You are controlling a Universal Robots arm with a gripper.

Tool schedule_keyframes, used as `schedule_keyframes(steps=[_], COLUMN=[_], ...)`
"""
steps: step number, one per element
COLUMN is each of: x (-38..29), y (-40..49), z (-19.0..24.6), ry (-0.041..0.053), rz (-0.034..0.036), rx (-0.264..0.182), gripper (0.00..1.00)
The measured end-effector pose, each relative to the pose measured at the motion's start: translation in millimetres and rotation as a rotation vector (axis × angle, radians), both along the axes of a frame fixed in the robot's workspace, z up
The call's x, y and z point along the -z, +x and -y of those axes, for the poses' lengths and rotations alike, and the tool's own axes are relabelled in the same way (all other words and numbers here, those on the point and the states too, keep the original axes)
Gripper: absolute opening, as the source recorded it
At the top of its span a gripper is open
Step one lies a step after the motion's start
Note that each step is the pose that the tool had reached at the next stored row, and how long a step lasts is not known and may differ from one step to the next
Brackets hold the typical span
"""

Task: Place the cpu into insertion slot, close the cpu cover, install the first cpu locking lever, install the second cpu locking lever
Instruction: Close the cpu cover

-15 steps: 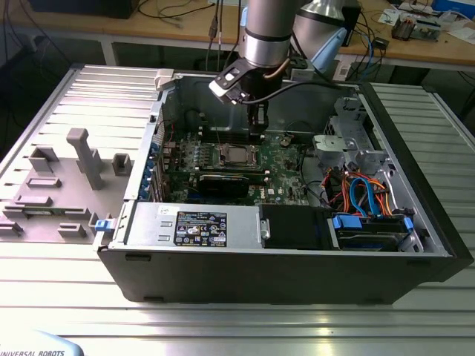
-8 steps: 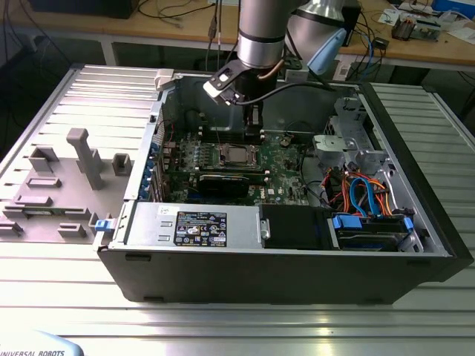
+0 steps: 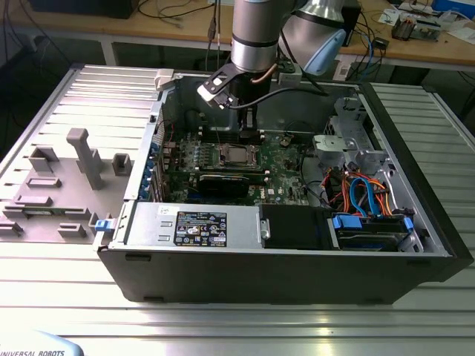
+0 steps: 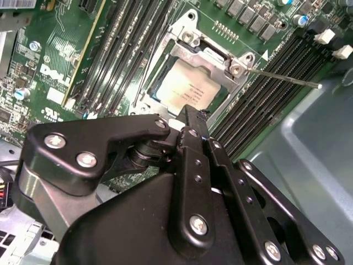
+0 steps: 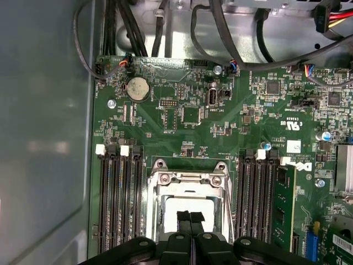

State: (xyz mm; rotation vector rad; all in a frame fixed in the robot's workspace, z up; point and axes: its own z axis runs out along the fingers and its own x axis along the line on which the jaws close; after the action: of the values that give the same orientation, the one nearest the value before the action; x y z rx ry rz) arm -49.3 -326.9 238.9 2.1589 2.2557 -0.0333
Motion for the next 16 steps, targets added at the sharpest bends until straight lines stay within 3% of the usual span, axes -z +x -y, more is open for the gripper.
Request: schedule_keyframes(steps=[16], x=[0.3], y=[-1.2], z=[-0.1], ry=[0.0003], rz=[0.0002], rx=[-0.001], gripper=[0.11])
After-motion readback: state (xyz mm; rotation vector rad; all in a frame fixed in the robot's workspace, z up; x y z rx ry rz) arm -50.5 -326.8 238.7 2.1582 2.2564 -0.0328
